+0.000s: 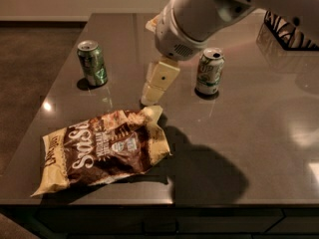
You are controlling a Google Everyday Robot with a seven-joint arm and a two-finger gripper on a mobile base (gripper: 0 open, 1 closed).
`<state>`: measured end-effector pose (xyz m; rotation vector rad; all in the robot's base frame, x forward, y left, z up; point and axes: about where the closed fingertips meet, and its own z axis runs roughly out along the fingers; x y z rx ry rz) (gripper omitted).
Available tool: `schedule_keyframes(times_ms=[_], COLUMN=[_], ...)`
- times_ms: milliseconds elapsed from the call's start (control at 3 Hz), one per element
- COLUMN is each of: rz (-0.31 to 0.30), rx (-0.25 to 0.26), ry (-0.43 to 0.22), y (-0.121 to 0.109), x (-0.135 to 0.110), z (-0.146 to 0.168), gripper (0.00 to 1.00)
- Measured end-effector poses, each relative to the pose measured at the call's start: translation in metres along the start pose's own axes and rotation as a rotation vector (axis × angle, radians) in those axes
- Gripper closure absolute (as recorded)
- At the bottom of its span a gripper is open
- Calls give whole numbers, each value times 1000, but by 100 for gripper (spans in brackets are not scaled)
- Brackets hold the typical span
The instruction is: Move green can near 7up can
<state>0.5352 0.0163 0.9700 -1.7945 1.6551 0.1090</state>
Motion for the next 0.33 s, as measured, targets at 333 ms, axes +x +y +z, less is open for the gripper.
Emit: schedule_keyframes(times_ms=[333], rz=[46], rx=[6], ry=[7], y=[-1], x=[0], z=[-1], gripper=[0])
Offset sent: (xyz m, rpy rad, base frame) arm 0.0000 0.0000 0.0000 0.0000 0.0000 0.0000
